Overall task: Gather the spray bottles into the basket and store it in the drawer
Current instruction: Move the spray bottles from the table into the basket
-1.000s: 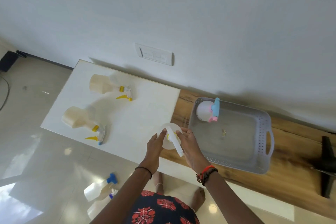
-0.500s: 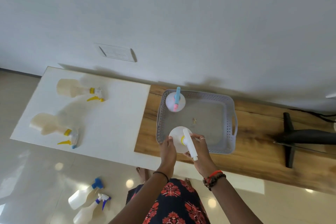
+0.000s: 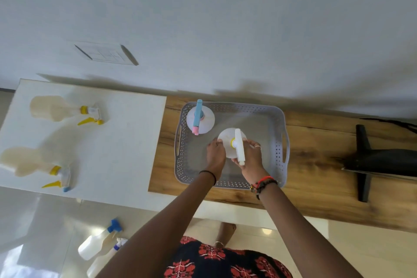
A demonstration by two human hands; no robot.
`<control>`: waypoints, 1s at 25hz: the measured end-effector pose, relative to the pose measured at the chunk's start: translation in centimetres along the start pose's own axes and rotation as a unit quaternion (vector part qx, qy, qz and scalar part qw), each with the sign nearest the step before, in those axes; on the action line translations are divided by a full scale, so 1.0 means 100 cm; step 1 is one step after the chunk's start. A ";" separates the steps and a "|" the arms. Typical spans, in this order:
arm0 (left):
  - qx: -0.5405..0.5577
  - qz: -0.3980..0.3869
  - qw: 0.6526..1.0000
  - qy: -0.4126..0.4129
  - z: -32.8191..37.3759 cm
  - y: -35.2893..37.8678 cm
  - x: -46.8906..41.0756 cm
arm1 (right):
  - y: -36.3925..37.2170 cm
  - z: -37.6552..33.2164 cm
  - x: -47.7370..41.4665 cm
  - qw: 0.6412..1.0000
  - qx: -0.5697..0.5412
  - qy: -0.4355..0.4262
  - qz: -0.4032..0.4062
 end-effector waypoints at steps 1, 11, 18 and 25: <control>0.009 0.000 1.000 -0.001 0.000 0.002 -0.007 | 0.003 -0.003 -0.006 1.000 0.000 0.000 -0.004; 0.124 0.059 0.985 -0.100 -0.016 0.009 -0.026 | 0.023 -0.011 -0.028 0.995 -0.081 0.045 -0.043; 0.316 0.052 0.936 -0.143 -0.007 0.020 -0.024 | 0.028 -0.017 -0.032 0.989 -0.129 0.044 -0.055; 0.382 0.045 0.915 -0.121 0.008 0.017 -0.026 | 0.035 -0.022 -0.031 0.986 -0.144 0.049 -0.066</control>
Point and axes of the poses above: each hand's wrist, its own x-axis away from the middle knuckle, its own y-axis out of the palm, z = x × y, the point moved 6 cm from there along -x, towards the middle knuckle
